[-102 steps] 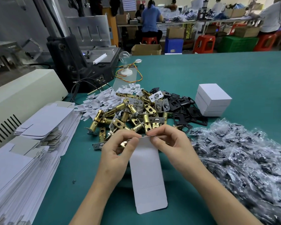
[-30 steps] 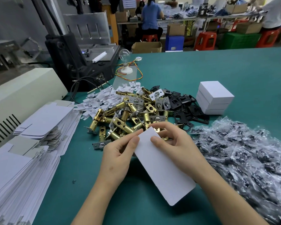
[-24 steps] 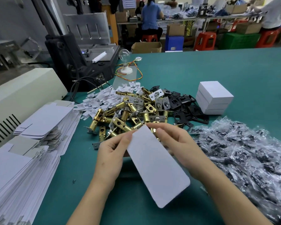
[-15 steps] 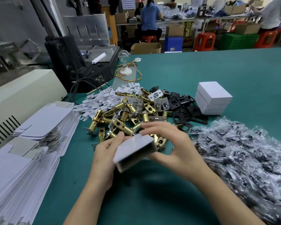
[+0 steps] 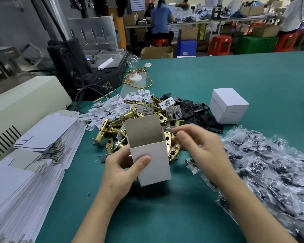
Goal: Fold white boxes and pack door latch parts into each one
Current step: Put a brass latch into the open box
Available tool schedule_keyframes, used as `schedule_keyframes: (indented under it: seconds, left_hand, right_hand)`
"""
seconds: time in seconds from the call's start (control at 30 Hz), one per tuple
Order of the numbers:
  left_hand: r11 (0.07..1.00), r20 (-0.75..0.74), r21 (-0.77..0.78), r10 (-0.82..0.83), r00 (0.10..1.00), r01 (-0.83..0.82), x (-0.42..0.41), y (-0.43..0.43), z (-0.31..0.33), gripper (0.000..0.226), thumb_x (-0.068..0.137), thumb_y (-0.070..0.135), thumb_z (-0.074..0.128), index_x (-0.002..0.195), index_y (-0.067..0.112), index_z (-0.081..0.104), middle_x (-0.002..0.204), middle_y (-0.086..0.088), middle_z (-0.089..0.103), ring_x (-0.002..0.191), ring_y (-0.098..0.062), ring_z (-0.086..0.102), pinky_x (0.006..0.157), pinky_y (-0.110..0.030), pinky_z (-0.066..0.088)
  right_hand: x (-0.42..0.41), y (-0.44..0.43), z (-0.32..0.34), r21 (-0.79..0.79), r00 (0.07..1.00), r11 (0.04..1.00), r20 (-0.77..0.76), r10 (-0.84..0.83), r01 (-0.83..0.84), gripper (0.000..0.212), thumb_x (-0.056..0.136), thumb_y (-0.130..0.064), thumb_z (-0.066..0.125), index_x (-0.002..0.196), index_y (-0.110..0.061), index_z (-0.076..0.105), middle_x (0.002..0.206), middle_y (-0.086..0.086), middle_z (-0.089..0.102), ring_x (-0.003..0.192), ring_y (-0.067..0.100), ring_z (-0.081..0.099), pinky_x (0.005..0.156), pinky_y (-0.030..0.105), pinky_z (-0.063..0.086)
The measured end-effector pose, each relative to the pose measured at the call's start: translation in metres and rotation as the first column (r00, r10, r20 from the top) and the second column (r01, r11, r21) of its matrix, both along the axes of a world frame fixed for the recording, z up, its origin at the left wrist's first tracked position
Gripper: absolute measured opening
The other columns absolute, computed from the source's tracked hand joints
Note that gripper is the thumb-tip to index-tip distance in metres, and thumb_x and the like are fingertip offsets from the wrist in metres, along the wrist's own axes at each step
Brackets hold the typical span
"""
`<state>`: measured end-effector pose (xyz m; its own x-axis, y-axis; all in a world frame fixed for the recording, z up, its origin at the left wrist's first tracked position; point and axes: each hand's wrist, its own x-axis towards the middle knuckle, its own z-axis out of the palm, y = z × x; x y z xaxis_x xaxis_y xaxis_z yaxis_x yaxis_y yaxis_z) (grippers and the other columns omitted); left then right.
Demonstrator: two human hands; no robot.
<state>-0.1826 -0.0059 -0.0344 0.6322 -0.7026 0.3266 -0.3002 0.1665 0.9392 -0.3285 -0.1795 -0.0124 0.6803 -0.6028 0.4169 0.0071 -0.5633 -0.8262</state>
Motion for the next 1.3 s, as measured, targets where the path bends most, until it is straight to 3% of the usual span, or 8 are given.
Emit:
schedule_keyframes:
  seconds: [0.13,0.23,0.5,0.67,0.87,1.0,1.17,1.3]
  left_hand:
    - [0.997,0.057,0.06,-0.051,0.997,0.048,0.001,0.001,-0.005,0.018,0.074,0.054,0.08,0.091,0.05,0.077,0.08,0.006,0.077,0.053,-0.015,0.067,0.042,-0.032,0.053]
    - [0.99,0.104,0.122,-0.082,0.991,0.069,0.003,0.0,-0.008,0.024,0.074,0.059,0.081,0.097,0.051,0.077,0.078,0.001,0.076,0.051,-0.024,0.066,0.047,-0.036,0.056]
    - [0.977,0.156,0.19,-0.131,0.979,0.1,0.002,-0.004,-0.009,0.025,0.075,0.06,0.08,0.099,0.057,0.075,0.087,0.011,0.078,0.057,-0.033,0.06,0.052,-0.043,0.054]
    - [0.979,0.169,0.176,-0.136,0.976,0.106,0.001,-0.004,-0.01,0.025,0.076,0.058,0.08,0.101,0.059,0.074,0.087,0.01,0.078,0.057,-0.033,0.059,0.05,-0.04,0.053]
    - [0.98,0.17,0.161,-0.145,0.975,0.117,0.001,-0.004,-0.012,0.028,0.077,0.052,0.083,0.105,0.053,0.075,0.085,-0.002,0.075,0.061,-0.037,0.059,0.05,-0.043,0.054]
    - [0.983,0.162,0.143,-0.14,0.977,0.117,0.001,-0.005,-0.012,0.033,0.075,0.048,0.085,0.106,0.051,0.074,0.091,0.002,0.076,0.064,-0.037,0.057,0.054,-0.04,0.05]
    - [0.978,0.141,0.162,-0.153,0.978,0.13,0.0,-0.005,-0.014,0.039,0.071,0.044,0.087,0.107,0.048,0.074,0.091,0.002,0.077,0.07,-0.04,0.06,0.056,-0.042,0.049]
    - [0.978,0.152,0.176,-0.135,0.979,0.108,0.002,-0.006,-0.016,0.043,0.071,0.051,0.087,0.111,0.049,0.072,0.095,0.011,0.078,0.063,-0.023,0.061,0.059,-0.037,0.053]
  right_hand:
    - [-0.009,-0.028,-0.008,-0.251,0.903,0.925,-0.252,-0.347,0.286,0.01,0.096,-0.025,0.067,0.105,-0.029,0.07,0.091,-0.016,0.069,0.094,0.01,0.063,0.079,0.032,0.052]
    - [-0.009,-0.031,-0.013,-0.394,0.796,0.896,-0.465,-0.387,0.206,0.012,0.098,-0.034,0.063,0.108,-0.03,0.067,0.096,-0.012,0.065,0.103,0.018,0.055,0.08,0.035,0.046]
    - [-0.007,-0.02,-0.015,-0.48,0.633,0.873,-0.651,-0.419,0.084,0.051,0.086,-0.048,0.062,0.133,-0.034,0.047,0.122,-0.007,0.057,0.116,0.022,0.049,0.096,0.038,0.037]
    - [-0.004,-0.022,-0.018,-0.46,0.65,0.877,-0.626,-0.431,0.138,0.045,0.086,-0.039,0.063,0.128,-0.031,0.047,0.113,-0.008,0.063,0.105,0.023,0.05,0.087,0.039,0.037]
    - [0.006,-0.023,-0.021,-0.478,0.671,0.832,-0.521,-0.527,0.282,0.044,0.078,-0.032,0.068,0.117,-0.026,0.05,0.073,-0.009,0.051,0.079,0.026,0.049,0.073,0.037,0.034]
    - [0.004,-0.028,-0.021,-0.409,0.751,0.782,-0.28,-0.598,0.47,0.031,0.085,-0.031,0.071,0.112,-0.021,0.061,0.077,-0.004,0.065,0.077,0.026,0.06,0.076,0.042,0.051]
    - [0.002,-0.03,-0.015,-0.409,0.75,0.742,-0.18,-0.637,0.532,0.027,0.092,-0.041,0.071,0.103,-0.017,0.07,0.077,0.002,0.069,0.071,0.024,0.06,0.068,0.037,0.051]
    - [-0.004,-0.019,0.014,-0.334,0.782,0.737,0.0,-0.623,0.587,0.028,0.091,-0.037,0.075,0.112,-0.02,0.067,0.088,0.002,0.074,0.076,0.022,0.067,0.073,0.036,0.055]
